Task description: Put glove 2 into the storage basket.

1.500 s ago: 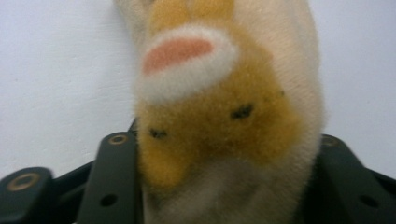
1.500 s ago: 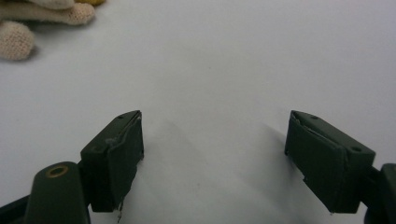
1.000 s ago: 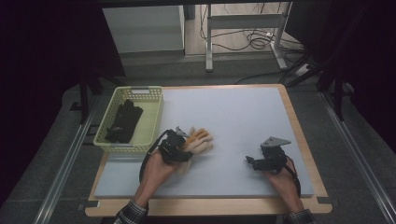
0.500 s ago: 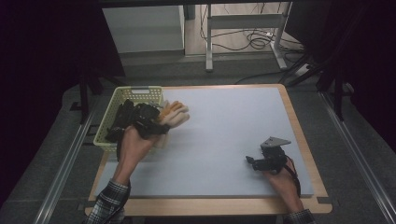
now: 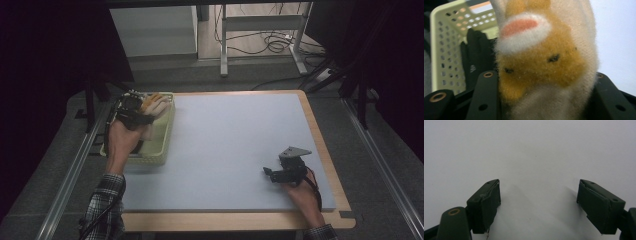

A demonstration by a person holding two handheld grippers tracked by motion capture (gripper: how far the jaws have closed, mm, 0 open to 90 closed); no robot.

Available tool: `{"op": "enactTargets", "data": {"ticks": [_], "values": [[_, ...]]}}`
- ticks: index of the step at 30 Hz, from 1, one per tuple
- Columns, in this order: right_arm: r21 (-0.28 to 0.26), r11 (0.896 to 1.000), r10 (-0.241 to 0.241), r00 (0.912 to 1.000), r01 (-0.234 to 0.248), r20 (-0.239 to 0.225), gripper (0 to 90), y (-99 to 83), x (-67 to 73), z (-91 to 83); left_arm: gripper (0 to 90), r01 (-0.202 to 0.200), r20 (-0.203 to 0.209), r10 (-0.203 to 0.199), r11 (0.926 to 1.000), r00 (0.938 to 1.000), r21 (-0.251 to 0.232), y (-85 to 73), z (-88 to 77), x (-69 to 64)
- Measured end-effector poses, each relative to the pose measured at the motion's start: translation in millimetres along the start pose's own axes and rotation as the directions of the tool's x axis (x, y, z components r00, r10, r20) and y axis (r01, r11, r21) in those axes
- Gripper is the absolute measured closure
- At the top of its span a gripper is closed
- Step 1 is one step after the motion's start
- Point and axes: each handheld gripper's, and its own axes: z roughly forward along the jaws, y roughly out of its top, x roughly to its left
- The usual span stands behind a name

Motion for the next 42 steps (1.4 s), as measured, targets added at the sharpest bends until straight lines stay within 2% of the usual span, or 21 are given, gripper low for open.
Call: {"op": "enactTargets", "data": {"ticks": [6,10,14,18,20,22,24,25,27,29,32,33,35,37,38,39,41,42], "values": [[0.000,1.000,0.000,1.0000,0.000,0.000,18.8,0.0,0.0,0.0,50.0,0.033,-0.037,-0.031,0.9976,0.9988,0.061,1.7,30.4,13.6],[0.000,1.000,0.000,1.0000,0.000,0.000,18.8,0.0,0.0,0.0,49.5,0.029,-0.042,-0.024,0.9942,0.9988,0.103,2.0,51.8,12.6],[0.000,1.000,0.000,1.0000,0.000,-0.001,18.8,0.0,-0.1,0.0,48.4,0.007,-0.026,-0.003,0.9897,0.9997,0.143,1.9,72.0,4.5],[-0.001,1.000,0.001,1.0000,-0.001,-0.001,18.8,0.0,0.0,0.0,47.2,-0.007,-0.023,0.012,0.9810,0.9997,0.194,1.9,89.5,-2.6],[0.000,1.000,0.001,1.0000,-0.001,-0.001,18.8,0.0,0.0,0.0,46.1,-0.006,-0.009,0.008,0.9775,0.9999,0.211,1.3,96.9,-4.4],[-0.001,1.000,0.001,1.0000,-0.001,-0.001,18.8,0.0,0.0,0.0,42.4,-0.004,0.023,-0.001,0.9729,0.9997,0.231,0.5,103.1,-5.4],[0.000,1.000,0.000,1.0000,0.000,-0.001,18.8,0.0,-0.1,0.0,36.6,0.009,0.051,-0.022,0.9686,0.9984,0.249,-0.2,106.6,-2.9],[-0.001,1.000,0.001,1.0000,-0.001,-0.001,18.8,0.0,-0.1,0.0,32.8,0.023,0.045,-0.035,0.9668,0.9984,0.255,-0.7,107.3,-0.3],[-0.001,1.000,0.001,1.0000,-0.001,-0.001,18.8,0.0,0.0,0.0,18.5,0.035,0.075,-0.056,0.9654,0.9956,0.259,-2.1,105.4,5.4],[0.000,1.000,0.001,1.0000,-0.001,-0.001,18.8,0.0,-0.1,0.0,11.9,0.031,0.096,-0.056,0.9708,0.9938,0.238,-1.8,98.4,8.0],[0.000,1.000,0.001,1.0000,-0.001,-0.001,18.8,0.0,0.0,0.0,9.1,0.017,0.134,-0.043,0.9820,0.9900,0.188,1.5,82.7,8.4],[0.000,1.000,0.001,1.0000,-0.001,0.000,18.8,0.0,0.0,0.0,9.3,0.015,0.141,-0.039,0.9852,0.9892,0.171,3.1,75.7,8.2],[0.000,1.000,0.000,1.0000,0.000,0.000,18.8,0.0,0.1,0.0,13.8,0.018,0.116,-0.032,0.9928,0.9927,0.118,6.1,59.5,8.7],[0.000,1.000,0.000,1.0000,0.000,0.000,18.8,0.0,0.0,0.0,23.5,0.030,0.092,-0.038,0.9960,0.9950,0.084,6.9,49.8,10.6],[0.000,1.000,0.000,1.0000,0.000,0.000,18.8,0.0,0.0,0.0,30.5,0.029,0.061,-0.033,0.9968,0.9976,0.074,6.2,46.5,12.0],[0.000,1.000,0.000,1.0000,0.000,0.000,18.8,0.0,0.1,0.0,38.6,0.026,0.025,-0.028,0.9961,0.9993,0.084,4.8,46.9,12.6],[0.000,1.000,0.000,1.0000,0.000,0.000,18.8,0.0,0.1,0.0,52.3,0.017,-0.044,-0.011,0.9903,0.9990,0.138,0.7,55.2,14.9],[0.000,1.000,0.000,1.0000,0.000,0.000,18.8,0.0,0.1,0.0,59.2,0.021,-0.055,-0.012,0.9869,0.9984,0.160,-1.8,61.0,16.7]]}}
